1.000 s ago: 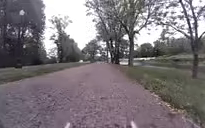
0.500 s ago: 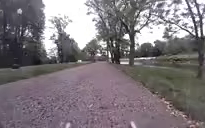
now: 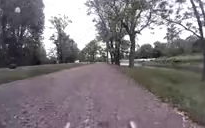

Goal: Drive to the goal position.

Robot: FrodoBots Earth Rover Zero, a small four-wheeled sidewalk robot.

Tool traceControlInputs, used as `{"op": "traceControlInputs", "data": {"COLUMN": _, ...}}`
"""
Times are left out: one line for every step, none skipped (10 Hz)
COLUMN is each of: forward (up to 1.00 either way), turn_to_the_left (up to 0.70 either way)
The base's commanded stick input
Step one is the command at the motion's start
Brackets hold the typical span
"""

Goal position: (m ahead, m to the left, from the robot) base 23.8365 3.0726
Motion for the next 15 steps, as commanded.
{"op": "traceControlInputs", "data": {"forward": 0.70, "turn_to_the_left": 0.00}}
{"op": "traceControlInputs", "data": {"forward": 0.70, "turn_to_the_left": 0.00}}
{"op": "traceControlInputs", "data": {"forward": 0.70, "turn_to_the_left": 0.00}}
{"op": "traceControlInputs", "data": {"forward": 0.70, "turn_to_the_left": 0.00}}
{"op": "traceControlInputs", "data": {"forward": 0.70, "turn_to_the_left": 0.00}}
{"op": "traceControlInputs", "data": {"forward": 0.70, "turn_to_the_left": 0.00}}
{"op": "traceControlInputs", "data": {"forward": 0.70, "turn_to_the_left": 0.00}}
{"op": "traceControlInputs", "data": {"forward": 0.70, "turn_to_the_left": 0.00}}
{"op": "traceControlInputs", "data": {"forward": 0.70, "turn_to_the_left": 0.00}}
{"op": "traceControlInputs", "data": {"forward": 0.70, "turn_to_the_left": 0.00}}
{"op": "traceControlInputs", "data": {"forward": 0.70, "turn_to_the_left": 0.00}}
{"op": "traceControlInputs", "data": {"forward": 0.70, "turn_to_the_left": 0.00}}
{"op": "traceControlInputs", "data": {"forward": 0.70, "turn_to_the_left": 0.00}}
{"op": "traceControlInputs", "data": {"forward": 0.70, "turn_to_the_left": 0.00}}
{"op": "traceControlInputs", "data": {"forward": 0.70, "turn_to_the_left": 0.00}}
